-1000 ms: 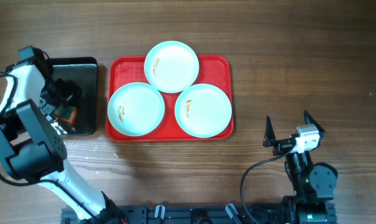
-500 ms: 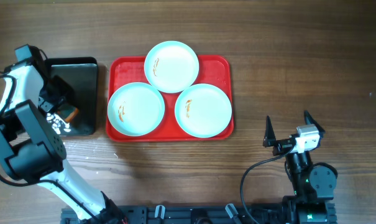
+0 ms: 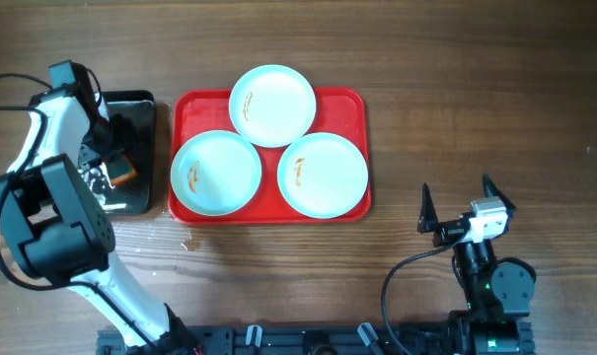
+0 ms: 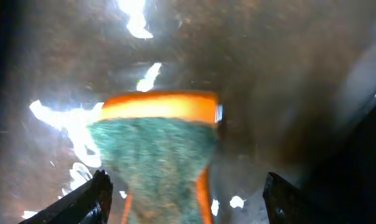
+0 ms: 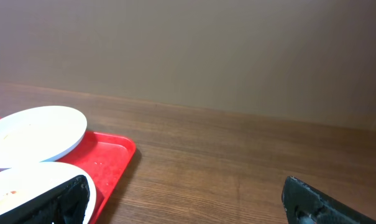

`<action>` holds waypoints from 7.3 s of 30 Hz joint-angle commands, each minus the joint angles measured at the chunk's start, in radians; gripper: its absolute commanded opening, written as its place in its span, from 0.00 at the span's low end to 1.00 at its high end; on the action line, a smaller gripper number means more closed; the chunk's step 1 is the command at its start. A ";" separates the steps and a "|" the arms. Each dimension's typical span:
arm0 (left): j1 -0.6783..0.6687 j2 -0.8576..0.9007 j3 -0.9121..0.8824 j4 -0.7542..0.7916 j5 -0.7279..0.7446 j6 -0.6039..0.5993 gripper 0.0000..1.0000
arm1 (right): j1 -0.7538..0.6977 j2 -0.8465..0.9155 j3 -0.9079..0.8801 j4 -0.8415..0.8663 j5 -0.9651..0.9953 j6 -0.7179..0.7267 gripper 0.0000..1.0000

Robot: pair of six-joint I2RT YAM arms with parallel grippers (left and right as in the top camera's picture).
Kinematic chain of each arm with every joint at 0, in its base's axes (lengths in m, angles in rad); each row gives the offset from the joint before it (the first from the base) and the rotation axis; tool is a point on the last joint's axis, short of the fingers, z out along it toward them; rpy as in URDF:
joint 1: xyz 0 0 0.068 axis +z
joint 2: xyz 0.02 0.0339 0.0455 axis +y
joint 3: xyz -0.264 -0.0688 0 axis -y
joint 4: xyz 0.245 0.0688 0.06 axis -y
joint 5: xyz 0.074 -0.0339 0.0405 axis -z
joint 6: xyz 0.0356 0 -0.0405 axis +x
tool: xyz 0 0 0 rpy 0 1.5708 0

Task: Clean dirty plates on tray and stack at the side
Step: 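Dip and rub the sponge in the water with the left gripper, then lift the sponge with the left gripper toward the left plate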

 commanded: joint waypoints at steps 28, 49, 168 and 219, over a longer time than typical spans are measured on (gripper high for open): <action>0.017 0.098 -0.002 0.121 0.009 -0.066 0.45 | -0.005 -0.004 -0.001 0.005 0.014 -0.008 1.00; 0.025 0.016 0.047 -0.195 0.055 -0.065 0.85 | -0.005 -0.004 -0.001 0.005 0.014 -0.008 1.00; 0.011 -0.598 -0.258 0.512 0.123 0.148 0.04 | -0.005 -0.004 -0.001 0.005 0.014 -0.008 1.00; -0.426 -0.352 -0.118 -0.139 0.248 -0.200 0.96 | -0.005 -0.004 -0.001 0.005 0.014 -0.008 1.00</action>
